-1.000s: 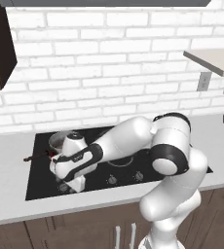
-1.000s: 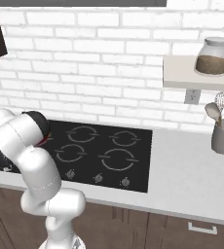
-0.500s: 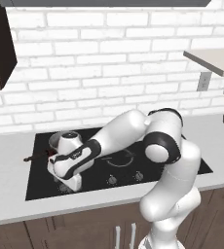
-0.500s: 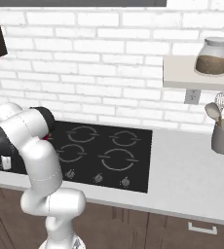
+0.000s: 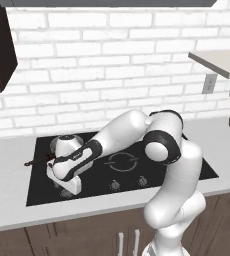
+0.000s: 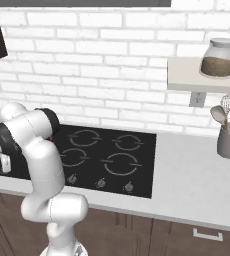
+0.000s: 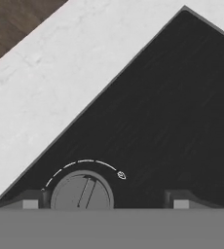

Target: Turn off the front left burner of the stove.

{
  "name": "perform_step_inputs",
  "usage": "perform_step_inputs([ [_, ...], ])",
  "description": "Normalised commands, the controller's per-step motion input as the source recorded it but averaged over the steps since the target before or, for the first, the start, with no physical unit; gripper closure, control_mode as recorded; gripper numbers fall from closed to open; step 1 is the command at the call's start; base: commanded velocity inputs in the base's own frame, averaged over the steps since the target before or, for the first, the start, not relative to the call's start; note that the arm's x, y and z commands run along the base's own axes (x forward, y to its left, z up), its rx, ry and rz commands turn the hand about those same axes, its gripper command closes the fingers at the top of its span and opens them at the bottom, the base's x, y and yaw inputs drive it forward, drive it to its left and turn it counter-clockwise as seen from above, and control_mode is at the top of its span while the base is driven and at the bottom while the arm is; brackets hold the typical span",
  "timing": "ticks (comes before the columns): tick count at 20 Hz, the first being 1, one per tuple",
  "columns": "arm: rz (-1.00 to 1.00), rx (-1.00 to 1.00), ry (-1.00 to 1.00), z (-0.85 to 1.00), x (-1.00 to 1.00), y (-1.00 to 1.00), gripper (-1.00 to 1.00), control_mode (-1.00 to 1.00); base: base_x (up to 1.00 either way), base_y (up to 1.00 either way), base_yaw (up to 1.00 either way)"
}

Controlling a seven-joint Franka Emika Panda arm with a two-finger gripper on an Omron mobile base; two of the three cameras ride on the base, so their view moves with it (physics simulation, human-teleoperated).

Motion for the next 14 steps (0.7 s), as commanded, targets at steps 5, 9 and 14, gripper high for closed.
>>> perform_step_inputs([
  [5,0.00,0.00,0.00,0.00,0.00,0.00,1.00,-1.00,0.00,0.00,0.00],
  [9,0.00,0.00,0.00,0.00,0.00,0.00,1.00,-1.00,0.00,0.00,0.00],
  [14,-0.04,0.01,0.00,0.00,-0.12,0.00,1.00,-1.00,0.00,0.00,0.00],
])
